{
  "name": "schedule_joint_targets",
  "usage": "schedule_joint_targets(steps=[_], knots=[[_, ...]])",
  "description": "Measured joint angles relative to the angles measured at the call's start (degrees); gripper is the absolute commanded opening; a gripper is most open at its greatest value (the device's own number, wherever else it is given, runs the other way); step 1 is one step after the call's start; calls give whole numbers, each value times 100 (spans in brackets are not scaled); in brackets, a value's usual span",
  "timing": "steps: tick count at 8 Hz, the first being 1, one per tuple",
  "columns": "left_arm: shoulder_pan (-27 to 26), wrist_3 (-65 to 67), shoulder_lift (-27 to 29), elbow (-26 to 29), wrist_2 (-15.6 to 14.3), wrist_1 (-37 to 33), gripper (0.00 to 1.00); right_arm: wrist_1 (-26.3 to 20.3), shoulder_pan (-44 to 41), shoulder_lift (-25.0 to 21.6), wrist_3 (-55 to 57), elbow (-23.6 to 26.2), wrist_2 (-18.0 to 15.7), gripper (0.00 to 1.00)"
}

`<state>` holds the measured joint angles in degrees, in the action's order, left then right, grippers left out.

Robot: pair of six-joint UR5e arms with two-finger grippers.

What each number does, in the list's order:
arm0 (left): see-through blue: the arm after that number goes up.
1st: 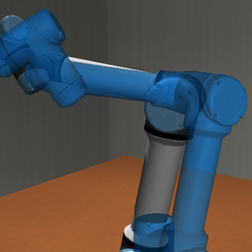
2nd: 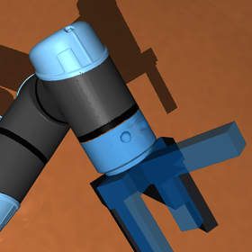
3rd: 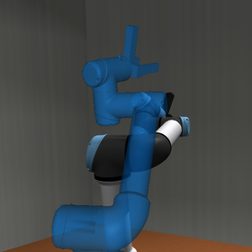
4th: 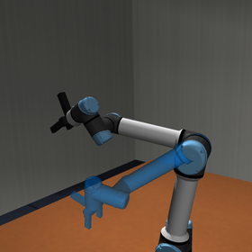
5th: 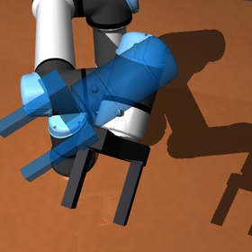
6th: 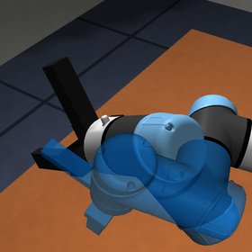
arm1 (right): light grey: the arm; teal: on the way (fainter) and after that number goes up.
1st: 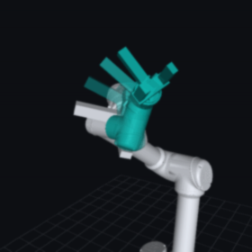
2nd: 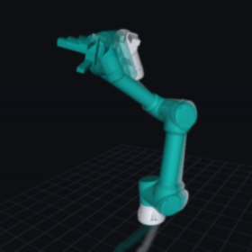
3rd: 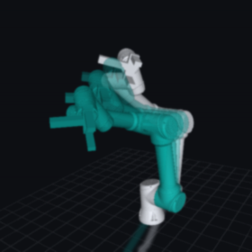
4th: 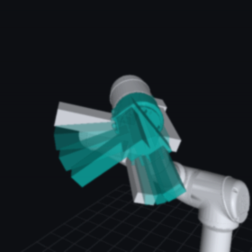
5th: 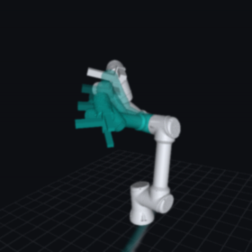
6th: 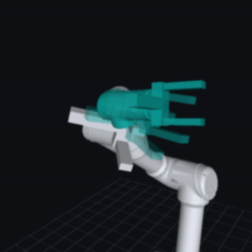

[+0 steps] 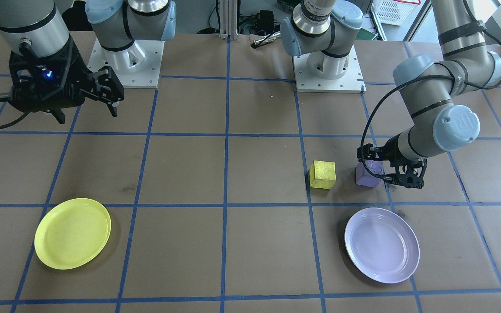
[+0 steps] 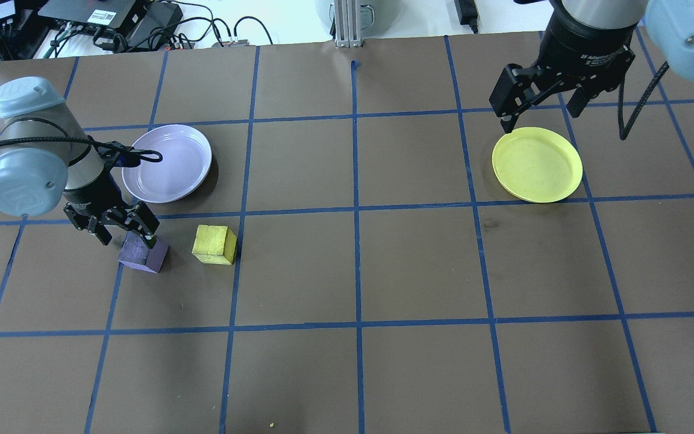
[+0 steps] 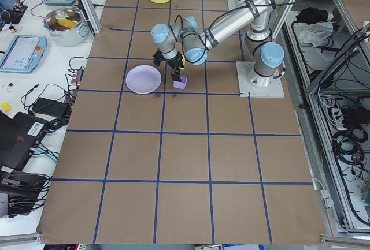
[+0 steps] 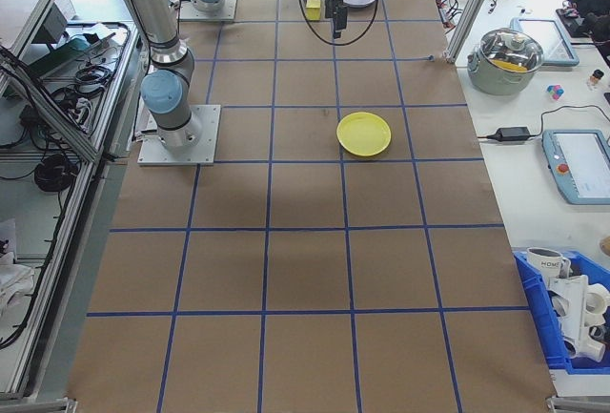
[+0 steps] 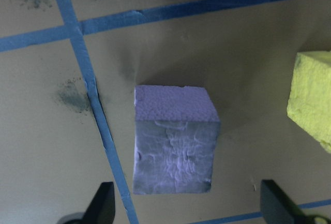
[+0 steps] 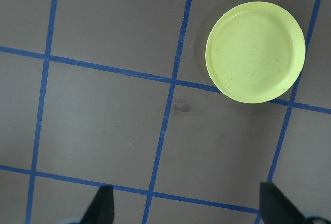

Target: Sort blocks by color into plates

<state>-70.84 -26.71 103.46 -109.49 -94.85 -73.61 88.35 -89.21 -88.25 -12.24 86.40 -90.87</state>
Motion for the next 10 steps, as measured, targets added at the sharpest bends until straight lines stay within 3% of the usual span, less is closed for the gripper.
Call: schedule_joint_targets(steps=[8, 9, 10], knots=[[-8, 43, 438, -56, -42, 348, 100, 1, 0, 1, -5, 0, -2, 100], [-8, 48, 485, -76, -46, 356, 75, -4, 0, 1, -6, 0, -10, 100], [-8, 47, 530, -89, -46, 396, 40, -8, 4, 1, -5, 4, -14, 100]])
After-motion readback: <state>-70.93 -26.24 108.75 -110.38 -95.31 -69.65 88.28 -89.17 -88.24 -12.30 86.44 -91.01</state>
